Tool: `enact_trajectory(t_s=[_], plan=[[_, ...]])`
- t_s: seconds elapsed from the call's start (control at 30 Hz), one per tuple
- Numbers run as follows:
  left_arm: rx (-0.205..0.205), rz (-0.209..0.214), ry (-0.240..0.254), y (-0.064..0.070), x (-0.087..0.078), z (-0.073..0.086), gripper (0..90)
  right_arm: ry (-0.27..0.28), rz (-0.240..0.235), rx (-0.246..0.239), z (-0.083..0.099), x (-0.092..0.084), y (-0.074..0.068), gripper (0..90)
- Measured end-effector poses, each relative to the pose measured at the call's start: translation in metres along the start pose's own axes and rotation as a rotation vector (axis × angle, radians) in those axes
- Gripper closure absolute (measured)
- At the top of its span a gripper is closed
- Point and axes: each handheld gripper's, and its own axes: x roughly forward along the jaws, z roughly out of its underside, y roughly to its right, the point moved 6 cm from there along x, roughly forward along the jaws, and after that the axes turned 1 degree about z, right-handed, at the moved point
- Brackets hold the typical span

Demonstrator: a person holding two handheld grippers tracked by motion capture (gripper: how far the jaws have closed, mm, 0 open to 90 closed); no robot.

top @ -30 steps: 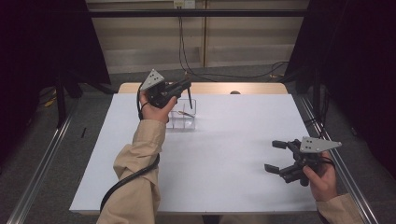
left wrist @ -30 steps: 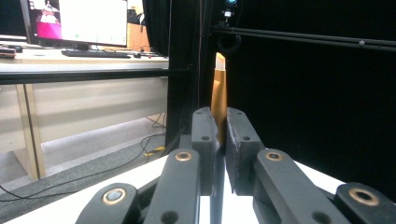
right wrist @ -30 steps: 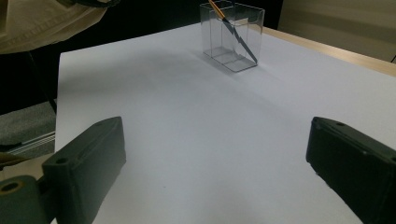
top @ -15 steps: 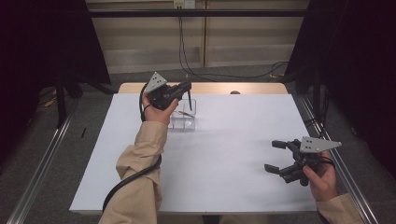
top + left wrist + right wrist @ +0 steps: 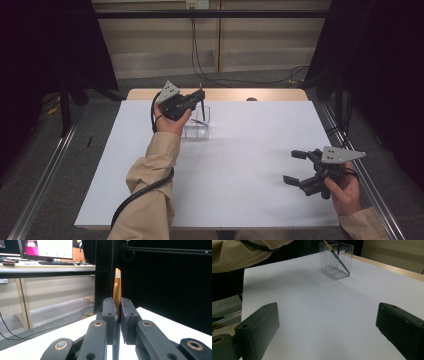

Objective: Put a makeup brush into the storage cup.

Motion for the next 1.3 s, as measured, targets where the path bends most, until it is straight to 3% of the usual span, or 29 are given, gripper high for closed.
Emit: enact_trajectory(t_s=[1.3], plan=[[0.015,0.007,-0.025,0.004,0.004,0.018,82.1,0.013,0.026,0.006,-0.001,-0.002,0.001,4.3]])
